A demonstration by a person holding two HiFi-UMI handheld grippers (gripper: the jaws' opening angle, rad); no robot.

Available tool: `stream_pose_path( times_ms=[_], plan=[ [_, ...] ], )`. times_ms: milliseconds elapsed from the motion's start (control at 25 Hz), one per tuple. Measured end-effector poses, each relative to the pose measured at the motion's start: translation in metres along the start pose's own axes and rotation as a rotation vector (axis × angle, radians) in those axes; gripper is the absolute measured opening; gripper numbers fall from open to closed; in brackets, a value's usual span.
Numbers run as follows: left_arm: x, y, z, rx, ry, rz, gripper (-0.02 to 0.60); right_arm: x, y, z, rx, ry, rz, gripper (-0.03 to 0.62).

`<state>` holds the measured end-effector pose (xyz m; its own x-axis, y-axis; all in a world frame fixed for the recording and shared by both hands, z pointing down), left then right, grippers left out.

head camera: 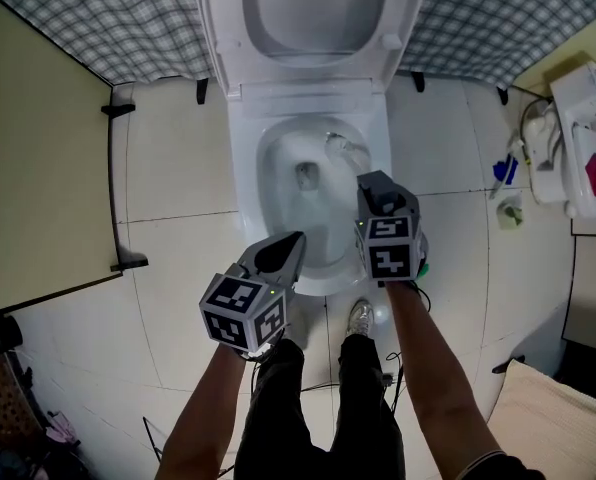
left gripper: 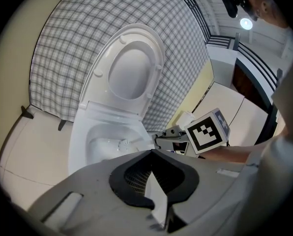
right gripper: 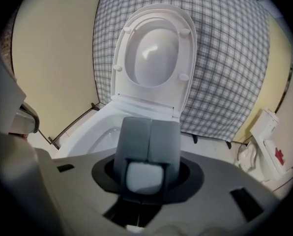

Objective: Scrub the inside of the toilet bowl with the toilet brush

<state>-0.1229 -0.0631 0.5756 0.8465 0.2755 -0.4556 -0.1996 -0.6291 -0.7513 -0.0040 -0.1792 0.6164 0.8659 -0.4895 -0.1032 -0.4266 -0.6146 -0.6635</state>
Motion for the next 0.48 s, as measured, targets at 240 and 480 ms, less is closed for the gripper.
stream_pose_path(
  times_ms=[240, 480],
  plan=[
    [0.002, -0.005, 0.014, -0.007, -0.024, -0.014, 0.008, -0.004, -0.015, 0.017, -0.066, -0.079, -0.014, 0.172],
    [0.007, -0.006, 0.024, -0.03, -0.055, -0.043, 0.008, -0.012, -0.043, 0.042, -0.137, -0.117, -0.063, 0.172]
  ],
)
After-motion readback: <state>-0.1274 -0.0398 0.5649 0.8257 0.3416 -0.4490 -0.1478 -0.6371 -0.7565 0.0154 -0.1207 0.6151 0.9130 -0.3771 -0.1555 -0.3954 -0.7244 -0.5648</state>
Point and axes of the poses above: the fingertips, and each gripper's own axes: z backward along the fingers, x to its right, y out of its top, the point moved 1 cm from there along z, backward along the fingers, and after that the axes turned 5 degrees about -z, right-handed, at the moved point
